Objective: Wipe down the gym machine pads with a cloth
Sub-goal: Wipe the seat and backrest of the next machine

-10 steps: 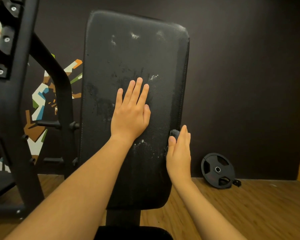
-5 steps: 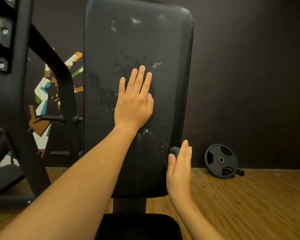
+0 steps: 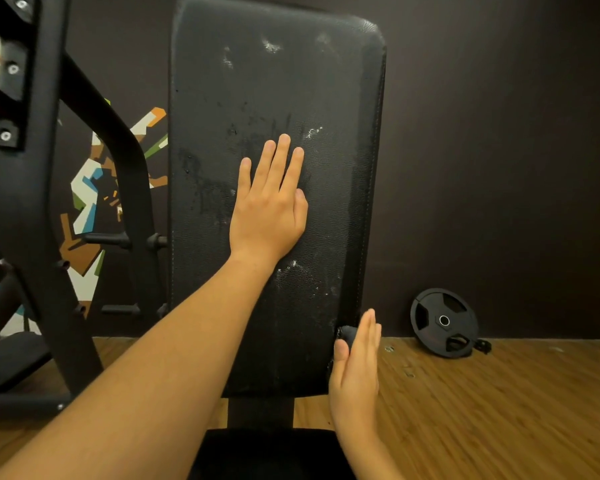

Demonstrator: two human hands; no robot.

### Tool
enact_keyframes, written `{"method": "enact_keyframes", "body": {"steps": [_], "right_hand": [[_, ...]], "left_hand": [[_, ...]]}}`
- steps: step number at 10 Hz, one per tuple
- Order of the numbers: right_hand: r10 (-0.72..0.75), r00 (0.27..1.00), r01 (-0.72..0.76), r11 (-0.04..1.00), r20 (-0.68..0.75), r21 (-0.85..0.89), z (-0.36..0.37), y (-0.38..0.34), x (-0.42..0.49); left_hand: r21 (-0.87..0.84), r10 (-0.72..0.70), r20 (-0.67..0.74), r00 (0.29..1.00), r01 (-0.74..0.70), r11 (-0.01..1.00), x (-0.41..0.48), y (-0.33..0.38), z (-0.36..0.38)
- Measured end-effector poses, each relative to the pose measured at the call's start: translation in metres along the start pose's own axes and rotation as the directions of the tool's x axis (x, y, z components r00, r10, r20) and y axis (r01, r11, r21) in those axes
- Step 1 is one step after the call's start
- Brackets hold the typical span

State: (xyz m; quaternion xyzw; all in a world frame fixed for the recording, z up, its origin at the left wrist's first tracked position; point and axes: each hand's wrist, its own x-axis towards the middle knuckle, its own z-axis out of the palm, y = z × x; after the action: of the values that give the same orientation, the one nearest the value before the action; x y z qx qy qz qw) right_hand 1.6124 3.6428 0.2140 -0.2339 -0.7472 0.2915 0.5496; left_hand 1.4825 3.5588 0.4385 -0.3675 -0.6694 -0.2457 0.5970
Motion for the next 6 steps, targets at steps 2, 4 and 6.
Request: {"method": "enact_keyframes", "body": {"steps": [2, 4, 6], "right_hand": [[-0.028, 0.998, 0.032, 0.997, -0.057, 0.07, -0.003, -0.014, 0.027], [0.012, 0.999, -0.013, 0.999, 0.039, 0.038, -0.002, 0.005, -0.006], [0.018, 0.998, -0.023, 0.996, 0.058, 0.09, -0.007, 0.008, -0.007]], "left_hand": [[-0.003, 0.002, -0.003, 1.0, -0.002, 1.0, 0.0, 0.0, 0.0], [-0.004, 0.0, -0.001, 1.0, 0.0, 1.0, -0.002, -0.001, 0.0], [-0.006, 0.003, -0.004, 1.0, -0.003, 1.0, 0.0, 0.0, 0.0]]}}
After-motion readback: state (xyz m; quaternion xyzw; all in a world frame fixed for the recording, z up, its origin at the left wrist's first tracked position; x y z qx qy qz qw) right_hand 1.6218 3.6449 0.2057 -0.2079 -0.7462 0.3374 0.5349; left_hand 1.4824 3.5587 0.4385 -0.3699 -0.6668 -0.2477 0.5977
